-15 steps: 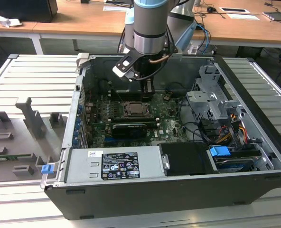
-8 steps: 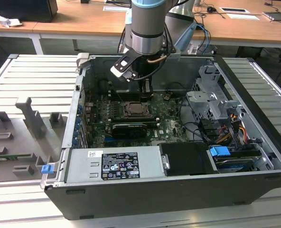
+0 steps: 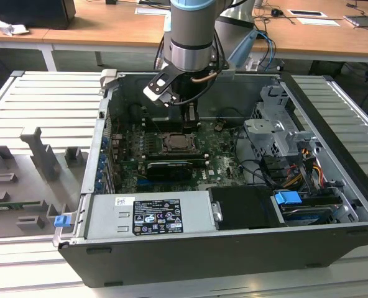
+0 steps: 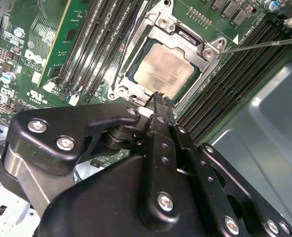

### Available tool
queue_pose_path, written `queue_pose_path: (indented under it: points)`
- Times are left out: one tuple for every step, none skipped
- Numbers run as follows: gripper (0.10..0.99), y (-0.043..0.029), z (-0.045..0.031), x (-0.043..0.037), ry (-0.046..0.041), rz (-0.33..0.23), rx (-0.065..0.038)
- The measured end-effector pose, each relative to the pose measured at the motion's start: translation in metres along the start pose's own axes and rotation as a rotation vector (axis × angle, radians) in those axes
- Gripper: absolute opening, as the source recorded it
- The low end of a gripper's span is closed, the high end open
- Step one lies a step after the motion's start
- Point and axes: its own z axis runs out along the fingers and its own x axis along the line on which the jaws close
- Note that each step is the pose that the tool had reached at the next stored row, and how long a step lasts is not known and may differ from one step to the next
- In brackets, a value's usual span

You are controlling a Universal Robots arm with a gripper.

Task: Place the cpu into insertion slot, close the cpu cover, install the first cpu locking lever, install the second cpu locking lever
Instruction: 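Close the cpu cover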

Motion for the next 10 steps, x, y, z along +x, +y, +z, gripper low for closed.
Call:
queue_pose_path:
  points:
    - [0.106,-0.0004,0.0,0.0,0.0,0.0,0.0]
    - [0.106,-0.0008,0.0,0.0,0.0,0.0,0.0]
    - [0.106,-0.0017,-0.0001,0.0,0.0,0.0,0.0]
    - [0.106,-0.0026,-0.0001,0.0001,0.0001,0.0,0.0]
    - [0.106,-0.0045,-0.0002,0.0001,0.0,0.0,0.0]
    - [0.106,-0.0061,-0.0002,0.0002,0.0001,0.0,0.0]
    - [0.106,-0.008,-0.0003,0.0003,0.0001,0.0,0.0]
    - [0.106,-0.0097,-0.0003,0.0003,0.0,0.0,0.0]
    - [0.106,-0.0117,-0.0004,0.0004,0.0,0.0,0.0]
    - [0.106,-0.0132,-0.0004,0.0004,0.0001,0.0,0.0]
